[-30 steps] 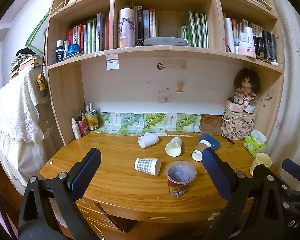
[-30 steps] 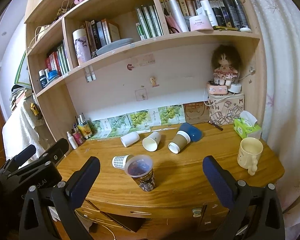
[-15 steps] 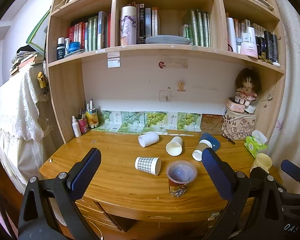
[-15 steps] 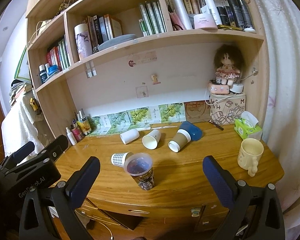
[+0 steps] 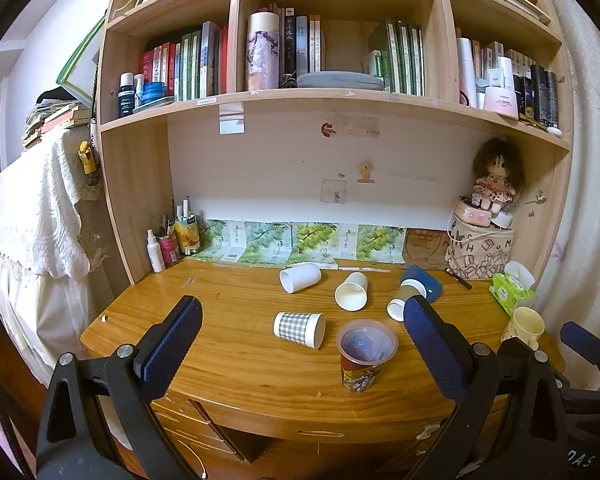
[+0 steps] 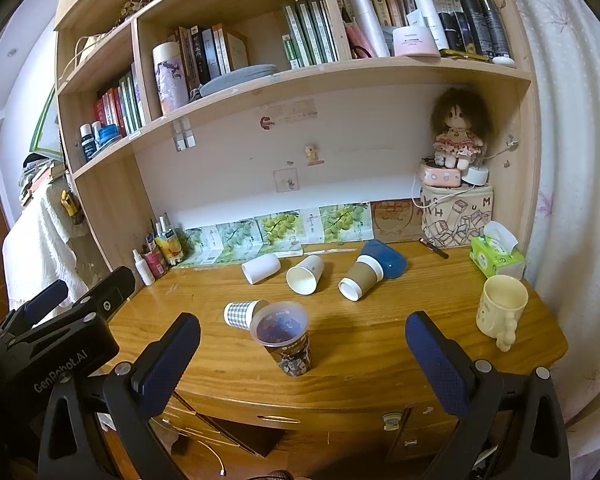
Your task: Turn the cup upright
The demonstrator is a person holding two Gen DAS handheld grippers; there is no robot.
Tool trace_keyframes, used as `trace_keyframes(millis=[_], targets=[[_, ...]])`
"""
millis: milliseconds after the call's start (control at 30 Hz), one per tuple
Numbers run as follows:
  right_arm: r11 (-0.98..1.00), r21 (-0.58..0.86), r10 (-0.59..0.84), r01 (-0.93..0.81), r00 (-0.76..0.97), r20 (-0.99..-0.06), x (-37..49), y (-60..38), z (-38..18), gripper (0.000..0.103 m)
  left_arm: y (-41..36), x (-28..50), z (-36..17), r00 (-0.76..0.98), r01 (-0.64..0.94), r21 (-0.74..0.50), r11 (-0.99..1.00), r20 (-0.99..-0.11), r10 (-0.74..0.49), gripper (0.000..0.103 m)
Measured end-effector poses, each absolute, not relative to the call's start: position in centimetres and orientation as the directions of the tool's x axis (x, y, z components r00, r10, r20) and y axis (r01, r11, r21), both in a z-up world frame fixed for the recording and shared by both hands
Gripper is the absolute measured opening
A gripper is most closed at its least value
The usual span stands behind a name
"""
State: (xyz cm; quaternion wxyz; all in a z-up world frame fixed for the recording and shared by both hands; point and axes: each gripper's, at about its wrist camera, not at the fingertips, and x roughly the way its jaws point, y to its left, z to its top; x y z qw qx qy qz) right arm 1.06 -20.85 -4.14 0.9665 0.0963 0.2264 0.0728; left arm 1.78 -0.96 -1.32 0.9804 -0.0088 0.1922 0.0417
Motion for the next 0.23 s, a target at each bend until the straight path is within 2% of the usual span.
trace_keyframes(millis=[233], targets=[[0.972,0.209,0.19,-0.107,0.882,-0.431,0.8,-20.3,-4.2,0.103,-0.4,0.6,-1.5,0.924,-0.103,-0.008,0.995,-0.37,0.093,0.101]])
